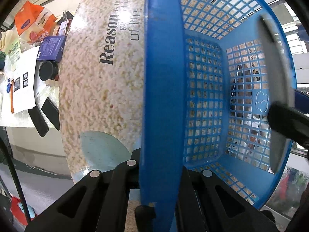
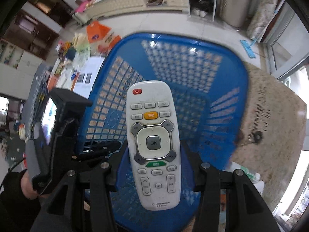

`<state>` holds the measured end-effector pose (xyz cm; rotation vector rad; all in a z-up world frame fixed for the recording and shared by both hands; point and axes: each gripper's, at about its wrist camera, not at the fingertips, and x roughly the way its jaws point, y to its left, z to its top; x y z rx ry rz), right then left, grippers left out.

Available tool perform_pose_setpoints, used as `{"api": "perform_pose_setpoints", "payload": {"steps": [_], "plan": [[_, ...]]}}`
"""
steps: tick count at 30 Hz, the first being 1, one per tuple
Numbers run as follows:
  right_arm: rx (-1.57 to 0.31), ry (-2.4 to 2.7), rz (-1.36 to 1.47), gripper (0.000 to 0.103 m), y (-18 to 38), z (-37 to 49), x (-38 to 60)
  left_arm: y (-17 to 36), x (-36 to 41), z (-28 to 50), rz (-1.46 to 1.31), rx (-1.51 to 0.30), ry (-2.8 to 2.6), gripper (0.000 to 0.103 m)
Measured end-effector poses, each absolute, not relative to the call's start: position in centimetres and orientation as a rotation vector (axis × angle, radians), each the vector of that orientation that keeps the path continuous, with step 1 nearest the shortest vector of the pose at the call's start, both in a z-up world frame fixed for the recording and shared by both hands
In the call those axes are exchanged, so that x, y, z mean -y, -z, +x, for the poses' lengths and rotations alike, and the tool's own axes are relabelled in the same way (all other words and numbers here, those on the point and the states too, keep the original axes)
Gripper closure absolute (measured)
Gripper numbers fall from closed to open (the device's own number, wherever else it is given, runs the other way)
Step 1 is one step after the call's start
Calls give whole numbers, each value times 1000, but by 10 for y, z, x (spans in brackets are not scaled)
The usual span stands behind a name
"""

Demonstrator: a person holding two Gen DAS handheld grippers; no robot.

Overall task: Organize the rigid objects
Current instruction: 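Carry the remote into the basket and open the right gripper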

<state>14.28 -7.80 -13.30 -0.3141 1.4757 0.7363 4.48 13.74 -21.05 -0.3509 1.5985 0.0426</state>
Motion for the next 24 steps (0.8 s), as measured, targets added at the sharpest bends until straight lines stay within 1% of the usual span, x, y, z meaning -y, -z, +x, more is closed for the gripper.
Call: {"api": "perform_pose_setpoints", "payload": {"steps": [3, 6, 13, 21, 24], "plan": [[-1496, -735, -353, 56, 135, 142, 66, 210, -133, 46, -340, -1602, -51, 101], [-1452, -719, -453, 56, 134, 138, 54, 210, -131, 47, -344, -1604, -51, 101], [-1415, -691, -573, 55, 146, 136, 46, 209, -130, 46, -350, -1606, -52, 101], [-1410, -665, -596, 54, 152, 135, 43, 209, -127, 46, -324, -1607, -46, 101], [-1411, -668, -576, 34, 148, 136, 43, 209, -127, 46, -330, -1606, -46, 101]]}}
